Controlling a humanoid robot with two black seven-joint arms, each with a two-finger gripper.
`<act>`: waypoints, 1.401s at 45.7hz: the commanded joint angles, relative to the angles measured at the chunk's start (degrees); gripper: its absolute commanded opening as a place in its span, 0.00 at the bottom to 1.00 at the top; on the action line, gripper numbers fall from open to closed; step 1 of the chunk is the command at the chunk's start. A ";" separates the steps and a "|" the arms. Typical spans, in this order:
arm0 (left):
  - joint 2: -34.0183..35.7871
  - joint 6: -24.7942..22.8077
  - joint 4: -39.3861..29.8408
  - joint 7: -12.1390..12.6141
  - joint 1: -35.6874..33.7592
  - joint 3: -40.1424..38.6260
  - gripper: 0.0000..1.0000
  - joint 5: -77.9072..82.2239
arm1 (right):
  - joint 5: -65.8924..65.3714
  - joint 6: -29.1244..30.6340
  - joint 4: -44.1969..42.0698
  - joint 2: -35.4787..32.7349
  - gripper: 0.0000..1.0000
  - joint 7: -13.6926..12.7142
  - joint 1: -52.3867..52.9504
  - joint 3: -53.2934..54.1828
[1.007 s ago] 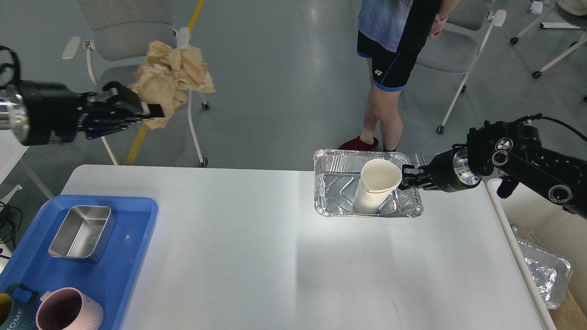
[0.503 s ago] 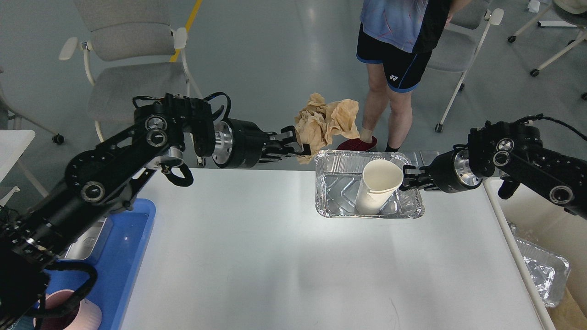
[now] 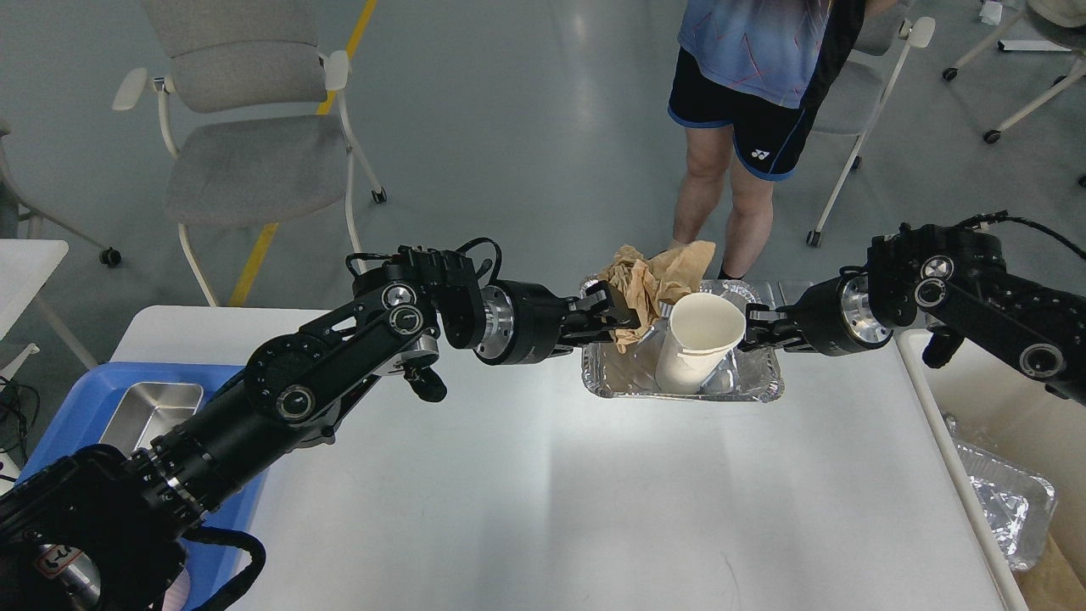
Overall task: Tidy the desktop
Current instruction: 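Carry the brown paper with the left gripper and release it into the foil tray, then carry the foil tray with the right gripper into the white bin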
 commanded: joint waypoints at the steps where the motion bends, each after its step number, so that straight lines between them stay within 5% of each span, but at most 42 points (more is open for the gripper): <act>1: 0.19 1.60 0.53 -0.39 0.41 -0.43 0.87 -1.06 | -0.01 -0.03 -0.09 0.04 0.00 -0.01 0.01 -0.01; 13: -1.56 7.48 5.28 -2.15 6.64 -15.19 0.90 -15.37 | -0.09 -0.03 -0.18 0.04 0.00 -0.01 -0.08 -0.01; 28: -3.67 9.77 6.86 -8.39 19.04 -39.72 0.92 -24.00 | -0.09 -0.29 -0.26 0.04 0.00 -0.01 -0.26 -0.01; 32: -3.85 9.77 11.69 -14.09 19.57 -46.83 0.92 -27.33 | -0.09 -0.38 -0.26 0.04 0.00 -0.10 -0.52 -0.01; 35: -3.85 9.77 13.71 -15.86 19.75 -49.82 0.92 -30.14 | -0.09 -0.38 -0.26 -0.05 0.00 -0.10 -0.61 -0.01; 52: -2.71 10.30 15.65 -16.04 22.38 -53.17 0.97 -36.30 | -0.09 -0.46 -0.26 -2.07 0.00 -0.10 -1.66 2.01; 64: -2.97 10.56 15.65 -16.12 23.53 -53.08 0.97 -36.39 | 2.36 -0.20 -0.09 -15.68 0.00 0.43 -9.12 10.53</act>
